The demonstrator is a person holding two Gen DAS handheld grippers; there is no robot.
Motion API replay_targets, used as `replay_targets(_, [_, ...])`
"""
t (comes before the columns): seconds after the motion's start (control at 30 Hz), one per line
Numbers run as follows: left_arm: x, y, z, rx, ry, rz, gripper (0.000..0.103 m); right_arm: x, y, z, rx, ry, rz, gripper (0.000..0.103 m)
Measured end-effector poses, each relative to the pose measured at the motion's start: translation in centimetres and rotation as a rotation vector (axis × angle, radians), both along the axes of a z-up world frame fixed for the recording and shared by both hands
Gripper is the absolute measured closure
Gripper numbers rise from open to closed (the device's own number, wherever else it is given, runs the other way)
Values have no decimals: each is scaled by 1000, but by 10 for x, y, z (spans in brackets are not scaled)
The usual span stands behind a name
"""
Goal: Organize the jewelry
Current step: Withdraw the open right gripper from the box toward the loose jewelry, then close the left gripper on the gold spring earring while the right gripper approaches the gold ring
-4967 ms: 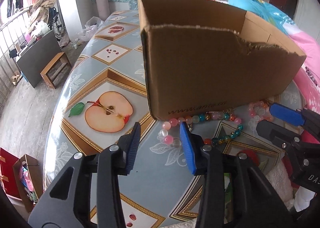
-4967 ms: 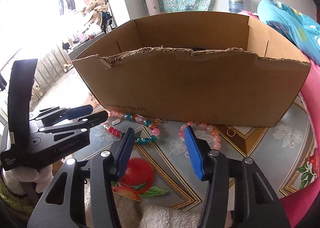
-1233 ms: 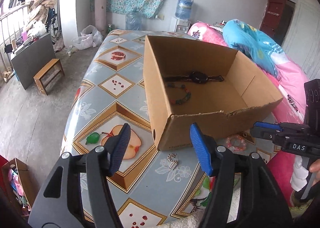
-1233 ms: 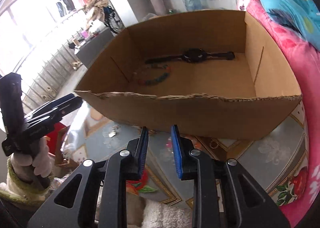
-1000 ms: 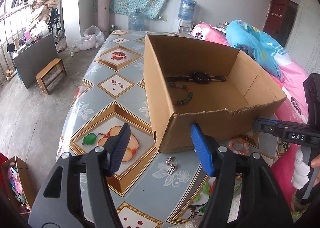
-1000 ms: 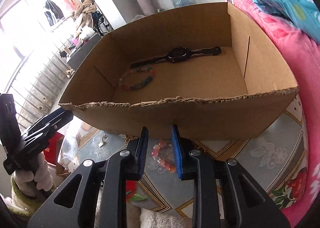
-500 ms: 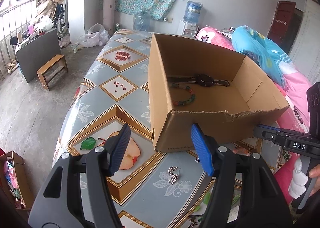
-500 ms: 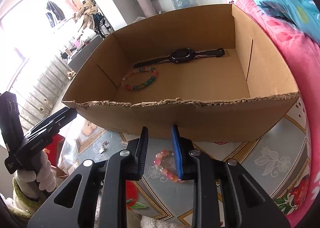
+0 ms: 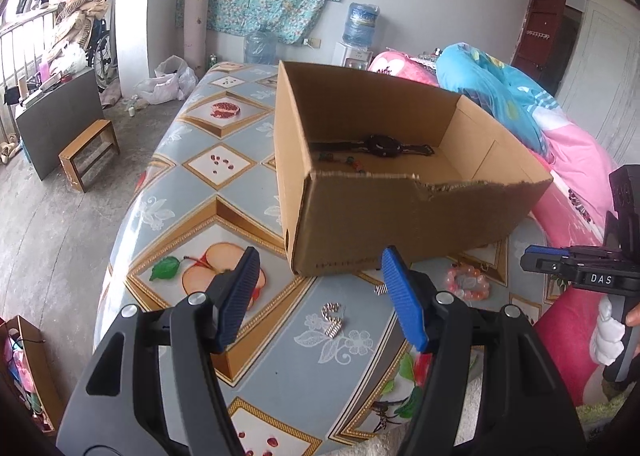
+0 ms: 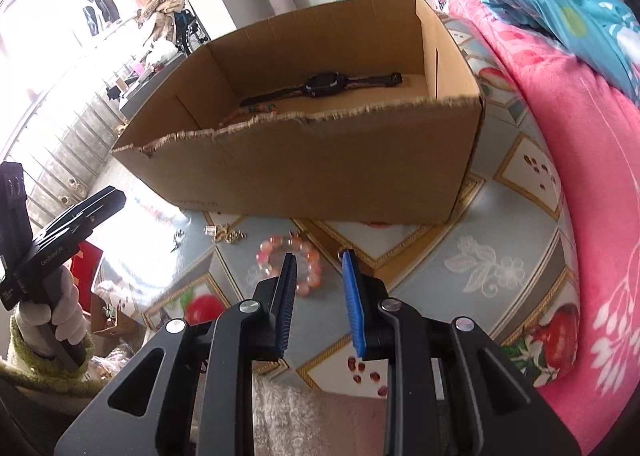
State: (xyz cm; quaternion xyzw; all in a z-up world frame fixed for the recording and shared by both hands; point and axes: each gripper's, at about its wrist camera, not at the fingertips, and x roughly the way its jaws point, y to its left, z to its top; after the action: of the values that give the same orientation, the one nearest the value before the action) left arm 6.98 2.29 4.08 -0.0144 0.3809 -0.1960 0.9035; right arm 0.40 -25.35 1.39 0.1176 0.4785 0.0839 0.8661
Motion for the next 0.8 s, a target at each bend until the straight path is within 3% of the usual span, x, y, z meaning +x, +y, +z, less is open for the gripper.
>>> replay_targets(0.2, [-15,-16,-25,-6,79,-48,43,-6,24,-20,-34,28,49,78])
replay_targets(0.57, [-27,-47,-39,19,96,-145,43,13,67,-41,-185,-43,156,78])
replay_targets(0.67, [-28,-49,-41,16,103,-152,43,4,70,-39,-230,-49,173,90])
replay_targets(0.8, [-27,-49,-41,15,107,-153,43,-12,57,-35,-228,-23,140,93])
